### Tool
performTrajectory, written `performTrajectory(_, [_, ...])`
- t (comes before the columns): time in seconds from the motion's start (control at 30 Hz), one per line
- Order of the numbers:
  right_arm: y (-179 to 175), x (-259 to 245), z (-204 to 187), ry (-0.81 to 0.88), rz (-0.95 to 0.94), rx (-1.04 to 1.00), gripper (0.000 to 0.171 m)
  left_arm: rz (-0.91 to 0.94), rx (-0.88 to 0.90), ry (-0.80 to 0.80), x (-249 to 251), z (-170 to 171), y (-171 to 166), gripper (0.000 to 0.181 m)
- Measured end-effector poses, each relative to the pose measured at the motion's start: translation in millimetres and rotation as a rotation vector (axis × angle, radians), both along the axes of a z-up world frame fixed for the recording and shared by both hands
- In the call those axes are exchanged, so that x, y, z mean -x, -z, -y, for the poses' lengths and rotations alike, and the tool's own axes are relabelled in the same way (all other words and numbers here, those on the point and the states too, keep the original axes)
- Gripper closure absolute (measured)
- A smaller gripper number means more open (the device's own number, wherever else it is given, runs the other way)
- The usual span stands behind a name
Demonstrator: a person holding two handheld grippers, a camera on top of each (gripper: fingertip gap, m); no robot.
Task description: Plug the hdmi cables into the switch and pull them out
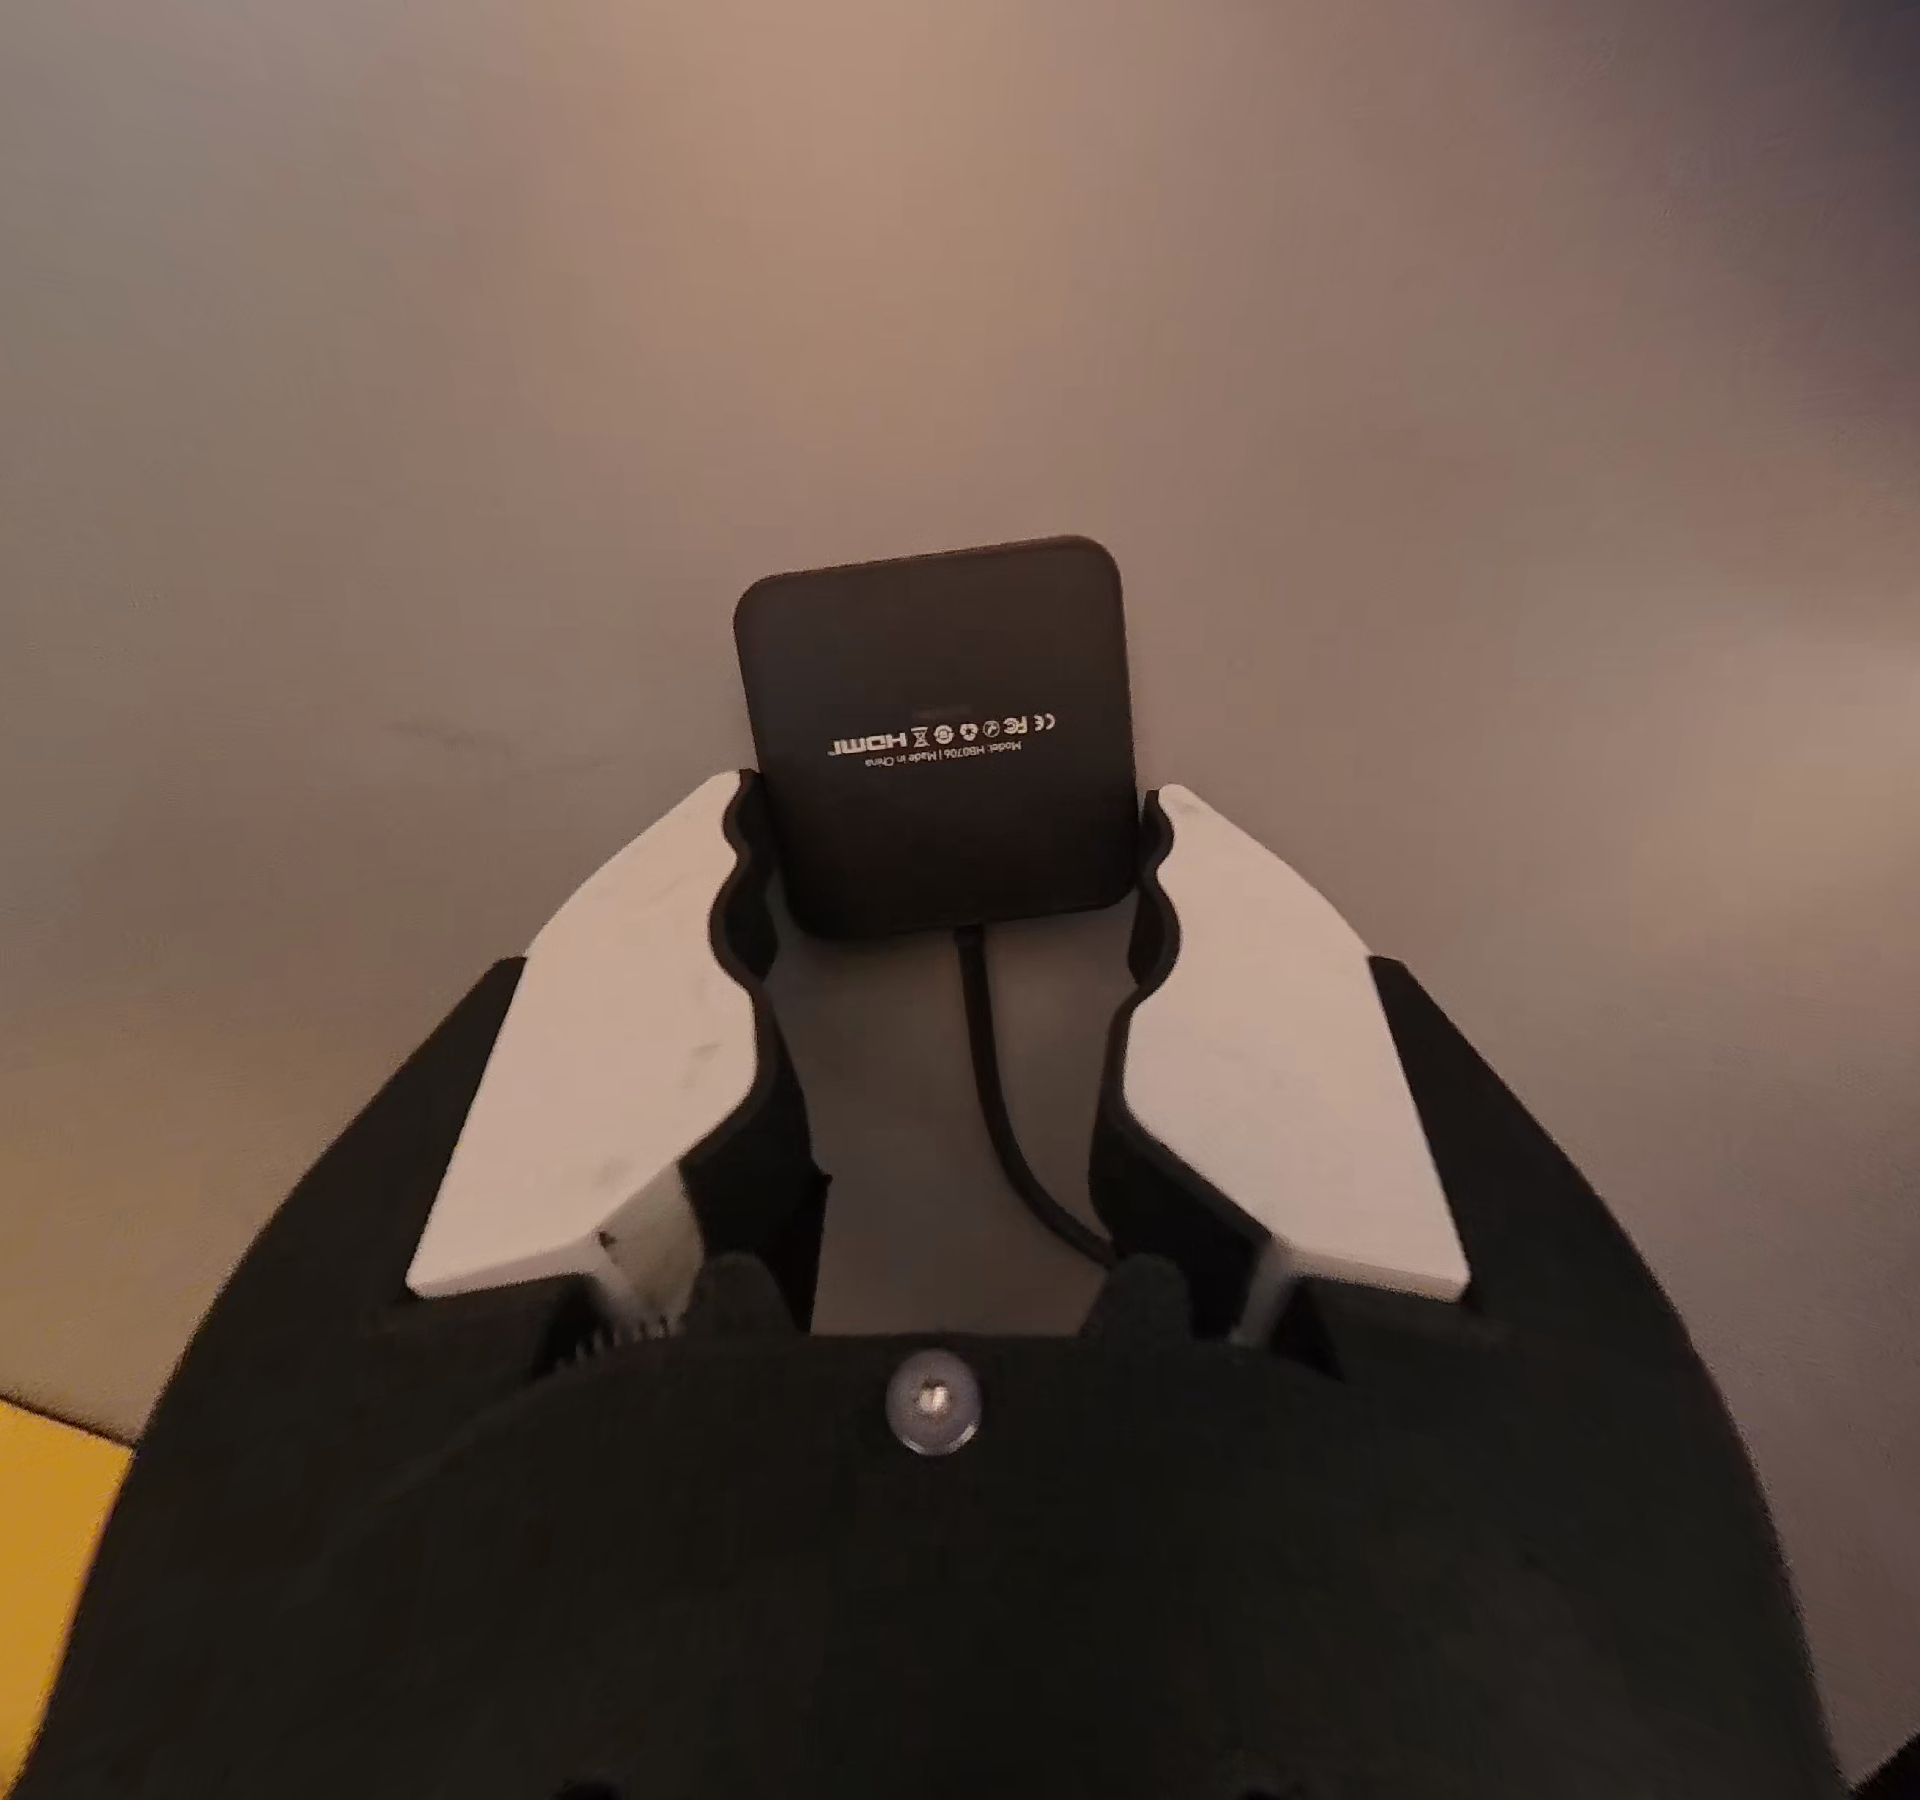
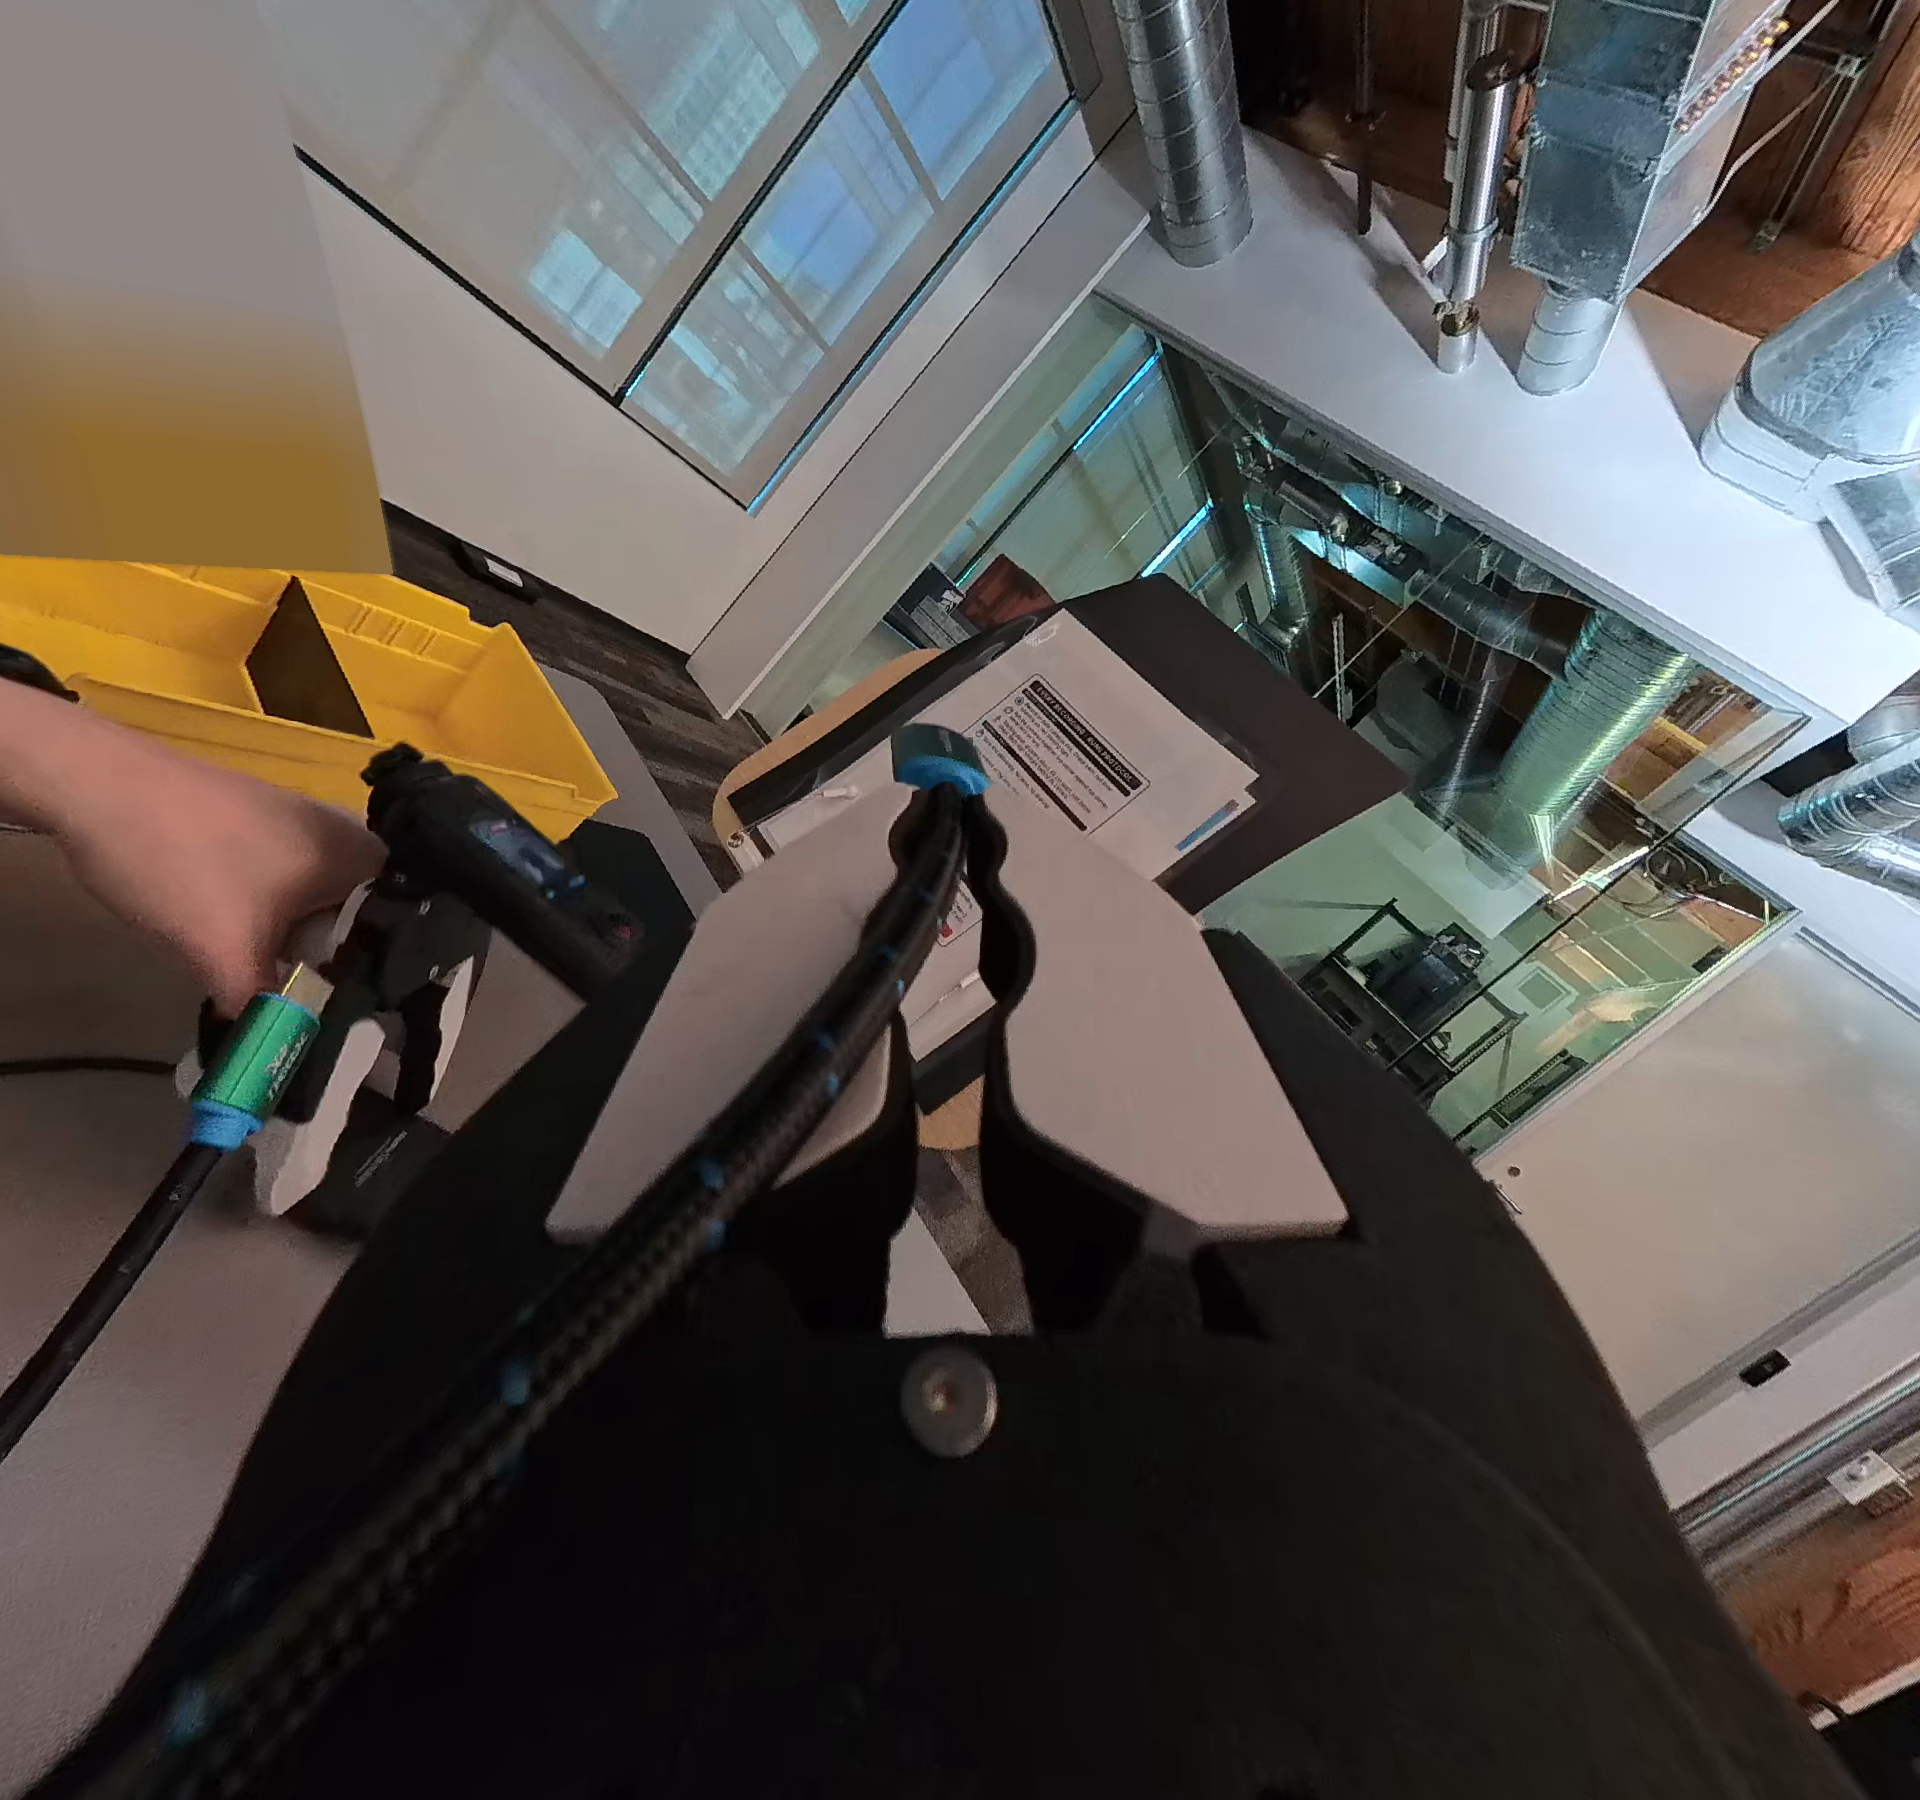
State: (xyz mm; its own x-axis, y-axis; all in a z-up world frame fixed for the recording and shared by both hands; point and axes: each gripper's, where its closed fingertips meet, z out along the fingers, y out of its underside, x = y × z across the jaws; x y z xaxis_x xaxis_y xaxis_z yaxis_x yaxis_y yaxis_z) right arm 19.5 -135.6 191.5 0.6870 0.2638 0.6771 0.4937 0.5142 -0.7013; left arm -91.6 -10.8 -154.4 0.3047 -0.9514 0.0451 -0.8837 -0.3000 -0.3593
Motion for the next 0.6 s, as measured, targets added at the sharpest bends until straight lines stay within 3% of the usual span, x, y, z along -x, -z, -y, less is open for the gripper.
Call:
performTrajectory(0.03, [0,0,-1,0.005,0.003,0.002,0.165,0.030,0.004,-0.013,-1,-2,-6,0.115])
performTrajectory(0.17, [5,1,-6,0.035,0.031,0.009,0.165,0.227,0.008,-0.052,-6,-10,-50,0.115])
performTrajectory(0.4, [24,40,-19,0.035,0.158,0.015,0.165,0.683,0.088,-0.061,4,0,-165,0.115])
performTrajectory(0.6, [49,77,-33,0.031,0.268,0.050,0.165,0.870,0.135,-0.033,11,20,-213,0.114])
